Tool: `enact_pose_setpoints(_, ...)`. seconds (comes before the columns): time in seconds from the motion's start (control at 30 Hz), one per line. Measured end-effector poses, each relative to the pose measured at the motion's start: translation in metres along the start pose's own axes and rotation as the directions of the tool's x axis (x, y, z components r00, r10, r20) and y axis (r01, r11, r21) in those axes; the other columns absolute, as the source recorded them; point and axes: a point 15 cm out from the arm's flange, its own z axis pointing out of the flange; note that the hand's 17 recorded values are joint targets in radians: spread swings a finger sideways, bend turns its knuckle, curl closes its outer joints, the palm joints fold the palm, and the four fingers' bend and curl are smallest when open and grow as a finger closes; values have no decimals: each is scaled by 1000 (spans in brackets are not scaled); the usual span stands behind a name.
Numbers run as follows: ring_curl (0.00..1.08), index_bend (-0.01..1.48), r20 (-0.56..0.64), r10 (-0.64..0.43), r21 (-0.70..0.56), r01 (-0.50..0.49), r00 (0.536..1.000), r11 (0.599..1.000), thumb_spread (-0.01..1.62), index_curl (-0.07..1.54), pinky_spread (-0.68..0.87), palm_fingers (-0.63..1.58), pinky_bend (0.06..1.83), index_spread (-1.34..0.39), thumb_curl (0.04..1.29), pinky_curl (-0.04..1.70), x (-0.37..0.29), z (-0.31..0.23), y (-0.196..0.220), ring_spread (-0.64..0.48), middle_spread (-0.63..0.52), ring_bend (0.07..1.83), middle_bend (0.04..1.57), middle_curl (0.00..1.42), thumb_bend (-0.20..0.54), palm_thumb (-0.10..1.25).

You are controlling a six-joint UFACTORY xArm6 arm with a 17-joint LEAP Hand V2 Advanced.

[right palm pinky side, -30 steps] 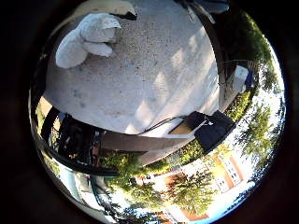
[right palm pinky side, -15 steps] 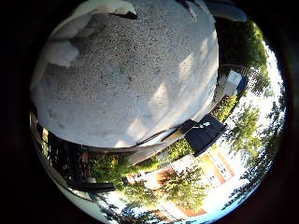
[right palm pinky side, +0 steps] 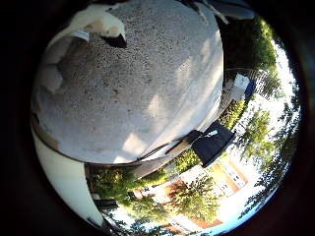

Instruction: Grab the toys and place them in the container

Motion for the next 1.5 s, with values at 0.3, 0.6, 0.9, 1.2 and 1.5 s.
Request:
enact_pose_setpoints(0.3,840,648,43,22,-5,-22,999,1000,1100,230,243,953,1401,-857,566,782,-5,-53,38,-102,-298,1332,1056,1014,20,1038)
enact_pose_setpoints(0.6,882,826,45,32,37,-34,998,999,1136,329,183,830,1479,-1003,646,885,-16,-150,125,-126,-308,1429,1126,1140,-11,1041)
enact_pose_setpoints(0.9,892,886,122,-85,134,69,989,989,1152,472,155,761,1538,-1071,701,939,-110,-261,213,-132,-306,1495,1184,1199,-12,1035)
enact_pose_setpoints(1.2,888,865,176,-297,209,259,938,943,1161,668,140,700,1588,-1110,726,961,-241,-308,204,-131,-298,1551,1228,1221,-25,986)
enact_pose_setpoints(1.5,861,738,118,-327,257,289,938,922,1194,886,133,572,1577,-1115,657,978,-328,-303,112,-106,-284,1617,1269,1202,-22,909)
